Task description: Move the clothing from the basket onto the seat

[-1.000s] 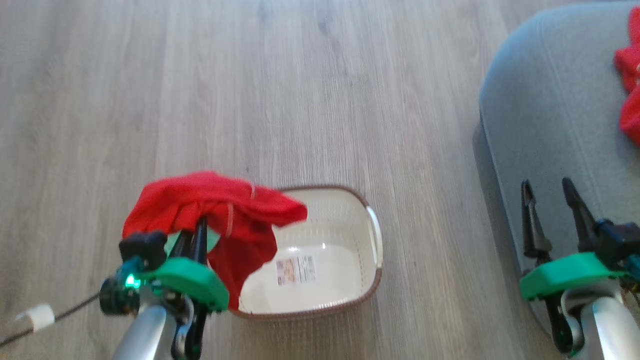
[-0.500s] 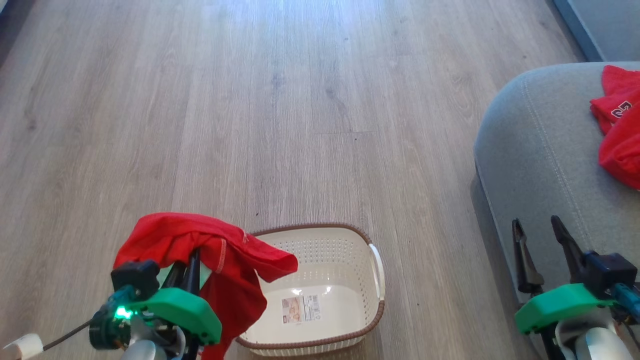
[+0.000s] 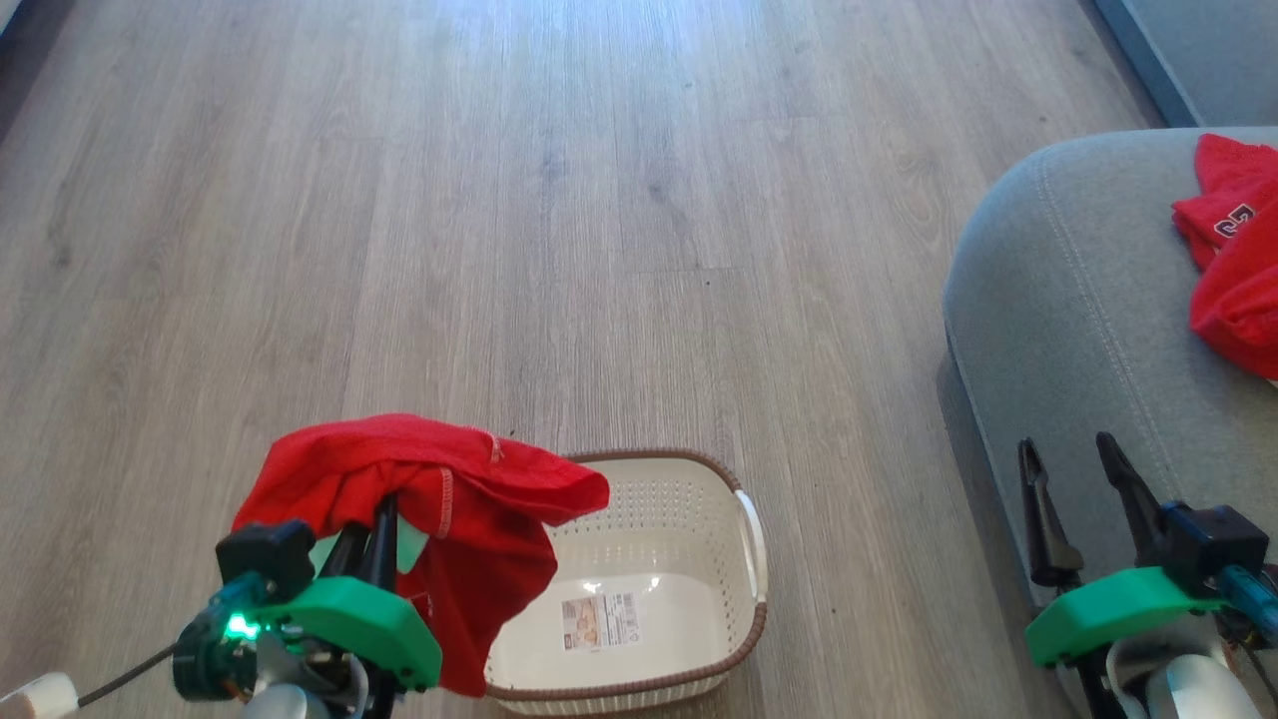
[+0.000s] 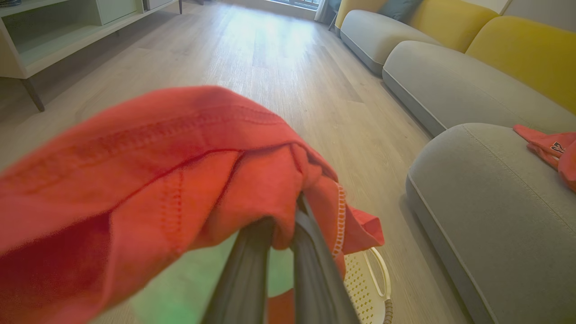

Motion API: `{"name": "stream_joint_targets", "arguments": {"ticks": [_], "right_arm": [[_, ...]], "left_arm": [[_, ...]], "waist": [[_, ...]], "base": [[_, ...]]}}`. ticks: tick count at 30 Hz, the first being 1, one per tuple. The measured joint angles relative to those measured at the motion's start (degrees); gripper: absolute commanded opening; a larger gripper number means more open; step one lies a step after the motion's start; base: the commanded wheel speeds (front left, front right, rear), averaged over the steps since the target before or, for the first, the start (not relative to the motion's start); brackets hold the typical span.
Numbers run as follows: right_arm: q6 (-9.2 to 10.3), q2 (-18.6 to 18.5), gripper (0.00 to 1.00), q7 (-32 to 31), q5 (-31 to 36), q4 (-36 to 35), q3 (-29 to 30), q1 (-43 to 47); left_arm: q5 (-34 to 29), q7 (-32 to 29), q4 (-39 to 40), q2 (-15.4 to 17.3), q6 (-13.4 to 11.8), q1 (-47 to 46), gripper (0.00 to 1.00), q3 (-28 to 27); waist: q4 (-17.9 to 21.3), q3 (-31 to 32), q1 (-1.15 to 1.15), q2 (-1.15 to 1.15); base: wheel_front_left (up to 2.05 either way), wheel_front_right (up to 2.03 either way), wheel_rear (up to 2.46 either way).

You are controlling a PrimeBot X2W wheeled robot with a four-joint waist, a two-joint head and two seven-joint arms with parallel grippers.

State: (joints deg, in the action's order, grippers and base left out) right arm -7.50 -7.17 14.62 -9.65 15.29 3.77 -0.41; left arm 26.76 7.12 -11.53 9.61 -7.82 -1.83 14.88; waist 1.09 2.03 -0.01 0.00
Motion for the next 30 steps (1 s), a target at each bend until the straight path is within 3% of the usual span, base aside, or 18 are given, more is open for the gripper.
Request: {"name": "stream_joint_targets", "arguments": {"ticks": [16,26,30], "right_arm": [[0.00,0.01,1.00,0.00,0.00,0.21,-0.01,-0.01],[0.00,-0.10,1.00,0.00,-0.42,0.24,-0.92,-0.08],[0.00,-1.54,1.00,0.00,-2.10,0.46,-7.10,-0.46]], "left_arm": [[0.57,-0.05,1.29,0.53,-0.46,0.60,0.00,0.12],[0.58,-0.05,2.36,0.67,-0.44,0.64,0.00,1.00],[0.58,-0.57,2.78,0.67,0.15,0.36,0.00,2.32]], "waist": [[-0.20,-0.15,0.01,0.00],[1.71,-0.61,0.01,0.00],[2.18,-0.78,0.01,0.00]], "base": [[0.00,0.00,0.00],[0.00,0.00,0.00],[0.00,0.00,0.00]]}}
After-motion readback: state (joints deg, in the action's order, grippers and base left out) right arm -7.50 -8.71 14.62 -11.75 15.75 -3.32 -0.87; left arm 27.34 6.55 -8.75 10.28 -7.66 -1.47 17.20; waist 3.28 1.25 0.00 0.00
